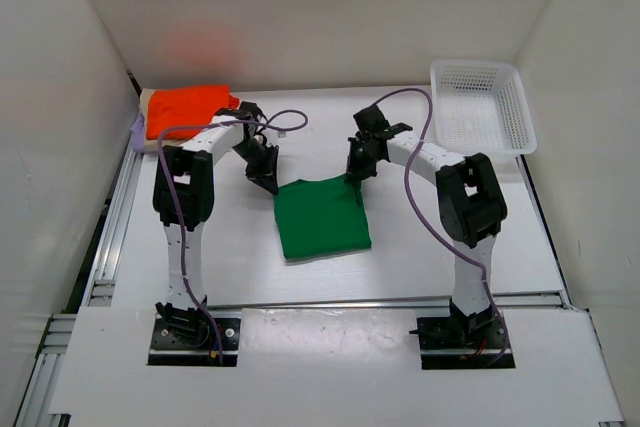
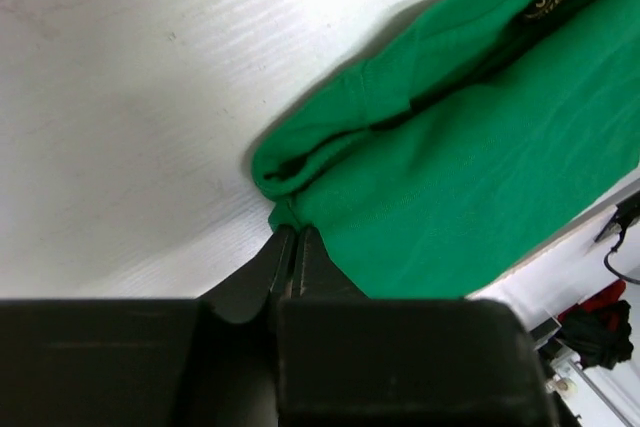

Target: Fold and stack the t-shirts

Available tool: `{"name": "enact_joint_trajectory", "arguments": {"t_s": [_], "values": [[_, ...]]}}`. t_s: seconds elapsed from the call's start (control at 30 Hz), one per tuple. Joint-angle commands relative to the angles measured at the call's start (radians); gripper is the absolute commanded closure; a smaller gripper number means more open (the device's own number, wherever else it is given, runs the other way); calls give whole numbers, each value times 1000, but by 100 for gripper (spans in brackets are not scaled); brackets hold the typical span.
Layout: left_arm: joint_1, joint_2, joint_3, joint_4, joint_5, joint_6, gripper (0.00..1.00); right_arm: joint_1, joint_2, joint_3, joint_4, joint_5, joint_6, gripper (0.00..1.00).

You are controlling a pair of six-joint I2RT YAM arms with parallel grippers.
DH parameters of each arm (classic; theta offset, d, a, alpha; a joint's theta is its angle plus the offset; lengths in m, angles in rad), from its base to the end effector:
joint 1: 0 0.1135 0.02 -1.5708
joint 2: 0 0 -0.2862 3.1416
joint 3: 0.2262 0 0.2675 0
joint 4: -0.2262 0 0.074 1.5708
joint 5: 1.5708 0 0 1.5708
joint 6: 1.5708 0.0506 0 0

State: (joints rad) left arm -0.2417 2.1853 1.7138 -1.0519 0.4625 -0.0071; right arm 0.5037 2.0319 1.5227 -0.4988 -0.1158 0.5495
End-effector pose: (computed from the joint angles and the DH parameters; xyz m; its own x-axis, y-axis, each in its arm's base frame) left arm 0.4317 -0.1297 0.1632 -0.9715 0.2330 -0.0442 0.2279 0.8655 -0.4460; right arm 0.4092 0.2322 0.1900 -0.9103 0.0907 -0.4040 -0.0680 0.9297 0.3620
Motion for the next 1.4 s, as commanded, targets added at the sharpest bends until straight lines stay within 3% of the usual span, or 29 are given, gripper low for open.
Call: {"name": "enact_joint_trajectory", "arguments": {"t_s": [0.0, 0.4, 0.67, 1.0, 1.03, 1.13, 1.17, 1.2, 1.3, 1.37], "values": [[-5, -12, 29, -34, 53, 7, 90, -4, -65, -7, 2, -56, 20, 100], [-51, -219, 40, -25, 71, 7, 90, 6, -438, -289, 62, 102, 150, 100], [-61, -125, 125, -25, 18, 7, 90, -47, -360, -276, 62, 166, 168, 100], [-61, -82, 125, -25, -50, 7, 90, -77, -93, -30, 8, 111, 73, 99], [-61, -82, 125, -25, -64, 7, 90, -77, -82, -19, 8, 111, 73, 97], [-61, -82, 116, -4, -114, 7, 87, -77, -56, 4, -12, 122, 73, 79], [-61, -73, 116, -3, -130, 7, 81, -86, -46, 17, -26, 122, 63, 68], [-61, -73, 130, -3, -143, 7, 77, -86, -45, 17, -26, 131, 63, 64], [-51, -73, 151, -3, -191, 7, 62, -96, -58, 27, -37, 131, 37, 59], [-51, -108, 152, 19, -237, 7, 59, -96, -96, 10, -47, 143, 24, 59]]}}
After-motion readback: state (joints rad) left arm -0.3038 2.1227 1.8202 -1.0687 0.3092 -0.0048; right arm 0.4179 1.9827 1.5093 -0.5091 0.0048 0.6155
